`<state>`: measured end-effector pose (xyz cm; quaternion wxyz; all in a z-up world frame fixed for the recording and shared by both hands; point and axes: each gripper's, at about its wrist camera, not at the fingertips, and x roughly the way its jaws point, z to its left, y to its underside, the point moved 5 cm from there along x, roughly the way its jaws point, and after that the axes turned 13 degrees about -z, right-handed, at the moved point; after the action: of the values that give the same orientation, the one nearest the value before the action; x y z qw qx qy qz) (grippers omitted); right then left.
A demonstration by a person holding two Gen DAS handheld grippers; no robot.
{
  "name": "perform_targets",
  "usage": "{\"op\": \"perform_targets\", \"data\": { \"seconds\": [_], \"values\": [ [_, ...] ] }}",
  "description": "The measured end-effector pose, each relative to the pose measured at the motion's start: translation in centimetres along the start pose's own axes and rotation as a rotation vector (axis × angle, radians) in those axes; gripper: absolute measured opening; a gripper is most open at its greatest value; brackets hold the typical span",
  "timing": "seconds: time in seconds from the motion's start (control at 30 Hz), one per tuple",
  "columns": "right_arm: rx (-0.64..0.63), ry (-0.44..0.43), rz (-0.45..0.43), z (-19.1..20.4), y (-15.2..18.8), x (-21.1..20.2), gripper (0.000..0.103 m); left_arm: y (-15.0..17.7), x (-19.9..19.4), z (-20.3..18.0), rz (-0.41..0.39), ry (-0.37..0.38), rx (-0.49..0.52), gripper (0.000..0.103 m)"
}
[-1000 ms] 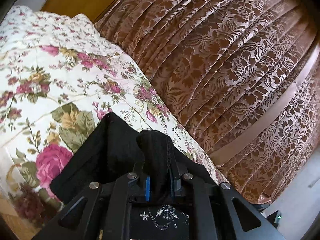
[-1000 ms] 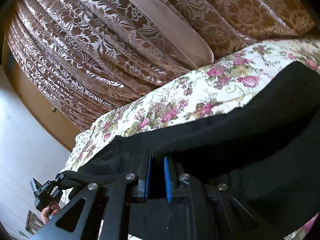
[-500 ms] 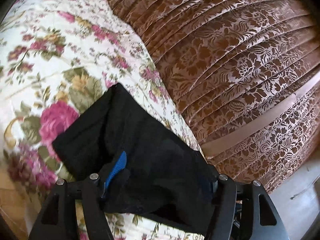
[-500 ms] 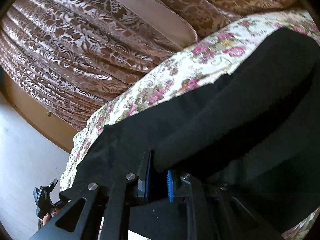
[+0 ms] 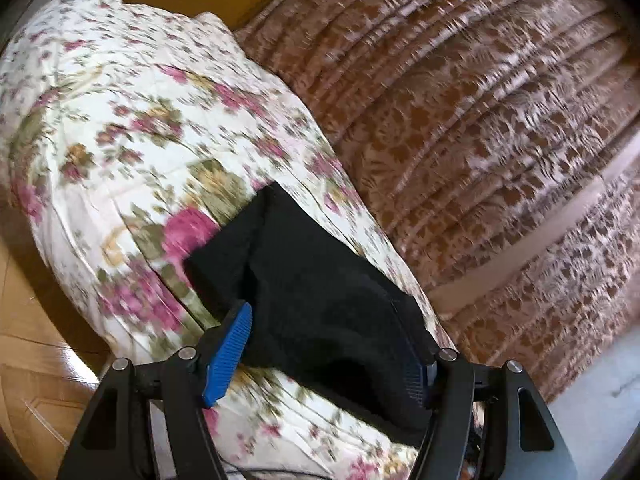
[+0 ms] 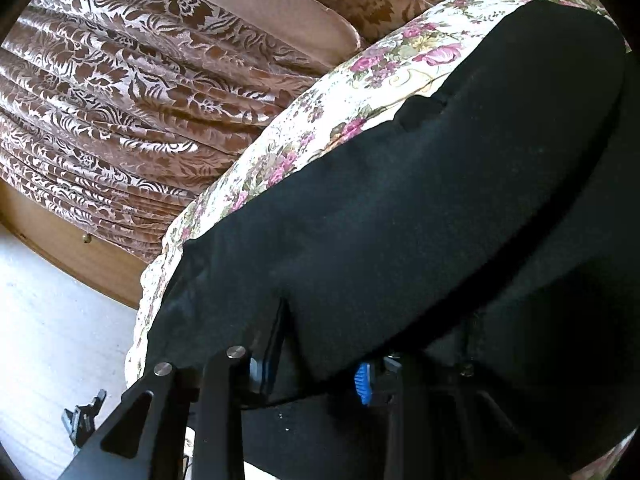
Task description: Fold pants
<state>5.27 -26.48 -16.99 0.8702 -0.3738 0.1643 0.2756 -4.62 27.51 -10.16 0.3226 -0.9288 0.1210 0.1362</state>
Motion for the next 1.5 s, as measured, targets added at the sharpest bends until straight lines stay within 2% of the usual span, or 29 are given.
{"op": "perform_targets", "data": {
  "seconds": [0.13,0.27,0.43,0.53,0.6,0.63,0.73,0.77,0.87,0.9,0.97,1.03,1.07,1.13,1.23,1.27,1.33,1.37,1.4,1.5],
  "values": [
    [-0.042,0.007,-0.027,0.2,0.4,0.3,0.032,1.9,0.8,-1.3,0.082,0.063,-0.037,0.067],
    [-0.072,0.004,-0.046,0.3,0.6,0.1,0.032,3.9,1.8,-2.0,0.156,0.083,-0.055,0.066],
    [-0.053,-0.002,-0.049,0.0,0.6,0.1,0.032,3.8,2.6,-2.2,0.15,0.087,-0.073,0.062],
    [-0.06,0.0,-0.052,0.1,0.6,0.1,0.032,2.5,2.9,-2.3,0.1,0.076,-0.068,0.05],
    [-0.033,0.001,-0.061,-0.1,0.5,-0.1,0.029,1.6,3.2,-2.5,0.069,0.048,-0.05,0.039],
    [-0.005,-0.004,-0.066,-0.3,0.4,-0.2,0.028,1.3,3.4,-2.4,0.064,0.041,-0.049,0.037],
    [0.053,-0.024,-0.07,-0.5,0.0,-0.4,0.027,1.4,4.4,-1.7,0.097,0.014,-0.065,0.032],
    [0.062,-0.027,-0.064,-0.6,-0.1,-0.4,0.023,1.6,4.7,-1.5,0.11,0.009,-0.073,0.028],
    [0.054,-0.019,-0.058,-0.7,0.1,-0.2,0.02,2.3,5.3,-0.8,0.141,-0.001,-0.119,0.024],
    [0.05,-0.018,-0.058,-0.7,0.0,-0.2,0.02,2.4,5.2,-0.8,0.148,0.002,-0.135,0.024],
    [0.057,-0.017,-0.052,-0.7,0.0,-0.2,0.02,1.7,3.9,-1.2,0.082,-0.019,-0.101,0.024],
    [0.085,-0.029,-0.045,-0.9,-0.1,-0.2,0.02,0.4,2.2,-3.1,0.0,-0.008,0.019,0.024],
    [0.093,-0.032,-0.041,-1.1,-0.2,-0.2,0.02,0.2,1.7,-4.0,-0.008,0.014,0.052,0.024],
    [0.102,-0.038,-0.032,-1.3,-0.2,-0.1,0.02,0.4,0.9,-5.9,0.011,0.08,0.079,0.029],
    [0.095,-0.037,-0.031,-1.2,-0.2,0.0,0.02,2.6,0.4,-7.4,0.083,0.124,0.066,0.033],
    [0.092,-0.037,-0.033,-1.2,-0.1,0.0,0.02,3.3,0.5,-7.6,0.103,0.124,0.06,0.033],
    [0.091,-0.039,-0.033,-1.3,-0.1,-0.1,0.02,4.8,0.6,-7.7,0.149,0.119,0.04,0.041],
    [0.093,-0.038,-0.032,-1.2,-0.1,-0.1,0.02,5.2,0.8,-7.5,0.163,0.114,0.031,0.054],
    [0.095,-0.04,-0.031,-1.2,-0.1,-0.1,0.02,5.5,0.8,-7.2,0.167,0.103,0.025,0.061],
    [0.087,-0.035,-0.035,-1.1,0.0,-0.1,0.02,5.8,1.1,-5.9,0.172,0.082,-0.053,0.062]
  ]
}}
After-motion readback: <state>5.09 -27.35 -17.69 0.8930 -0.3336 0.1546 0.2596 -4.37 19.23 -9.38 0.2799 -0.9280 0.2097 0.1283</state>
